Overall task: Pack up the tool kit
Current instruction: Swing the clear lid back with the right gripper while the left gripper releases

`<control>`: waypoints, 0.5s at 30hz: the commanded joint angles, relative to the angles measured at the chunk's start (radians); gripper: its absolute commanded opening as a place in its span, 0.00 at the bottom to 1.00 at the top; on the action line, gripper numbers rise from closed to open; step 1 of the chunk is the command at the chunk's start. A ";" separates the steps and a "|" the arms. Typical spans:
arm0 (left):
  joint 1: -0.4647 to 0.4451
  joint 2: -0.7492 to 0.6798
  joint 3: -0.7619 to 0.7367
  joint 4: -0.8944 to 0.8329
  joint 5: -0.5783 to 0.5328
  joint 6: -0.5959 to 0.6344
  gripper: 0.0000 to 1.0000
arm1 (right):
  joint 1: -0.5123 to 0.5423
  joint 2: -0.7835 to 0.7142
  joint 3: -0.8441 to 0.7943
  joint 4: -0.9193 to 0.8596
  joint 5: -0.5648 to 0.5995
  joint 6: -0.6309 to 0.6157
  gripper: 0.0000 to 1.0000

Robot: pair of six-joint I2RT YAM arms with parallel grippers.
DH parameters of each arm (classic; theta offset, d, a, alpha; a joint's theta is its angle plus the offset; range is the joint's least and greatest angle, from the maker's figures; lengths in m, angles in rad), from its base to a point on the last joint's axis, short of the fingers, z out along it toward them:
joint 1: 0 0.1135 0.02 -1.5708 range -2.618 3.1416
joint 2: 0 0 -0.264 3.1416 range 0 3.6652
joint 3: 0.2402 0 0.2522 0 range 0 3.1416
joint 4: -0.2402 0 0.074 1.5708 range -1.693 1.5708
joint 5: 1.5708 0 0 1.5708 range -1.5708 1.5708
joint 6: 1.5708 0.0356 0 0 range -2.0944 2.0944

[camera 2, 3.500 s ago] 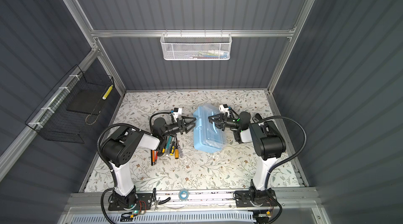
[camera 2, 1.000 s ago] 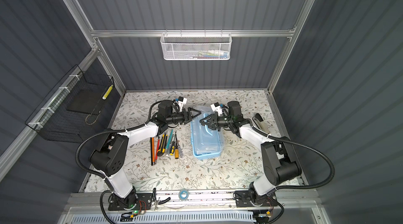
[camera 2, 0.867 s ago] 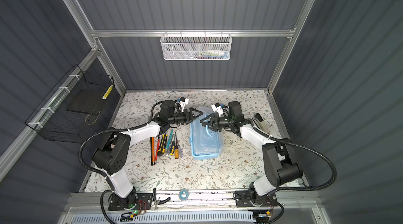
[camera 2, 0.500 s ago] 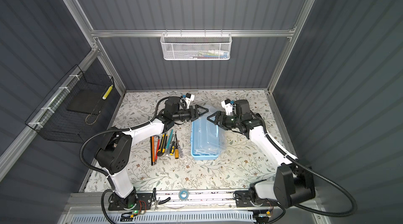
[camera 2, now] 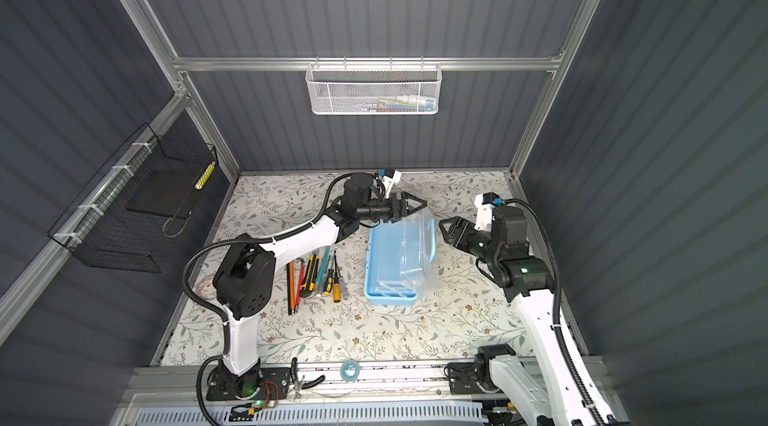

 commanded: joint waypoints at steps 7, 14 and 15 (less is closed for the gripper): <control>-0.037 0.066 0.188 -0.173 -0.012 0.088 0.88 | -0.018 -0.037 -0.043 -0.075 0.131 -0.023 0.75; -0.037 0.086 0.253 -0.268 -0.056 0.137 1.00 | -0.030 -0.070 -0.006 -0.130 0.200 -0.036 0.76; -0.037 0.086 0.261 -0.285 -0.065 0.150 1.00 | -0.030 -0.076 -0.002 -0.135 0.203 -0.036 0.76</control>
